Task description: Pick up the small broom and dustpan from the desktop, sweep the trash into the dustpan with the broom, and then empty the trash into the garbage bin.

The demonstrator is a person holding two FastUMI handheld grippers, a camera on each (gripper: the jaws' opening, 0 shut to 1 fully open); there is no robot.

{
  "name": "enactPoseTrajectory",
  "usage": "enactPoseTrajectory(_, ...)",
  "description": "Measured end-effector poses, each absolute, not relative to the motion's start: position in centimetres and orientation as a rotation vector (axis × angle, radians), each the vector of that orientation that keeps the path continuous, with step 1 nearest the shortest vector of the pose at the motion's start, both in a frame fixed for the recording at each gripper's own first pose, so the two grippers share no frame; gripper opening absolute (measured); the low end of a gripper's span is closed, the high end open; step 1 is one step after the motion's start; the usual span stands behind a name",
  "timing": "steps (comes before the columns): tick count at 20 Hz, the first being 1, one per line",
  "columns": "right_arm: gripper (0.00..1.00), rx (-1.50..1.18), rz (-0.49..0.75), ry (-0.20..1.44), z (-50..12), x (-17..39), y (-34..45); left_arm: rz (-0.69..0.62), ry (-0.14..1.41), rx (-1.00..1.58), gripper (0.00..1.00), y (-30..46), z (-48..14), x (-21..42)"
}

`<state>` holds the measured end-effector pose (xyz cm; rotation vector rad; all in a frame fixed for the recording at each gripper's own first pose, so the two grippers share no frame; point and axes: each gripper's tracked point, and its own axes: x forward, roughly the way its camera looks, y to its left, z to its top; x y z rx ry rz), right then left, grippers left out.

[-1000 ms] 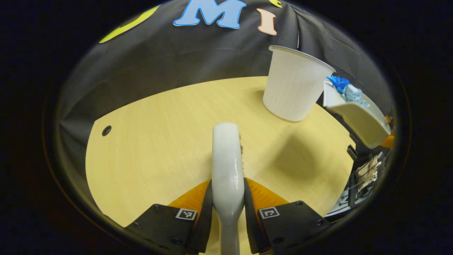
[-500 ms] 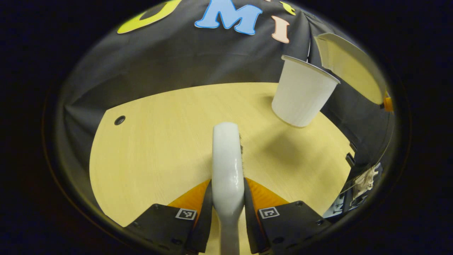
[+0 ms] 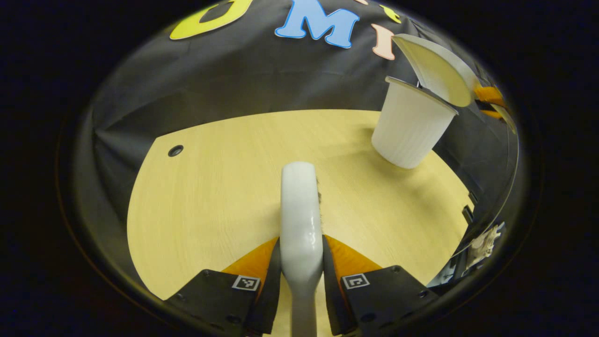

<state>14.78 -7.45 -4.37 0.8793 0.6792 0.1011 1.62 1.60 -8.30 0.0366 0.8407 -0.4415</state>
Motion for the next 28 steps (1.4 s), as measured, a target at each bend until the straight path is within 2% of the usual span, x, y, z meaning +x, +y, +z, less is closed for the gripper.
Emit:
enactPoseTrajectory(5, 0.33, 1.166, 0.06, 0.584, -3.8, 17.2, -10.0, -0.443, 0.844, 0.03, 0.49, 0.5, -8.2, 1.3)
enactPoseTrajectory(11, 0.33, 1.644, 0.108, 0.43, -2.1, 19.3, -11.4, -0.455, 0.852, 0.034, 0.5, -1.0, -8.2, 0.6)
enactPoseTrajectory(16, 0.33, 1.898, 0.14, 0.303, -0.6, 20.0, -12.0, -0.469, 0.859, 0.043, 0.52, -2.2, -8.4, -0.1)
enactPoseTrajectory(17, 0.33, 1.936, 0.152, 0.284, -0.4, 20.1, -12.2, -0.472, 0.86, 0.043, 0.47, -2.5, -8.4, -0.3)
enactPoseTrajectory(18, 0.33, 1.959, 0.159, 0.271, -0.4, 20.2, -12.3, -0.473, 0.86, 0.044, 0.52, -2.6, -8.3, -0.4)
enactPoseTrajectory(24, 0.33, 1.936, 0.205, 0.264, 0.1, 20.2, -12.0, -0.471, 0.851, 0.043, 0.52, -2.6, -7.9, -0.7)
enactPoseTrajectory(28, 0.33, 1.816, 0.247, 0.285, 0.1, 20.5, -10.6, -0.448, 0.848, 0.028, 0.52, -1.4, -7.7, -1.1)
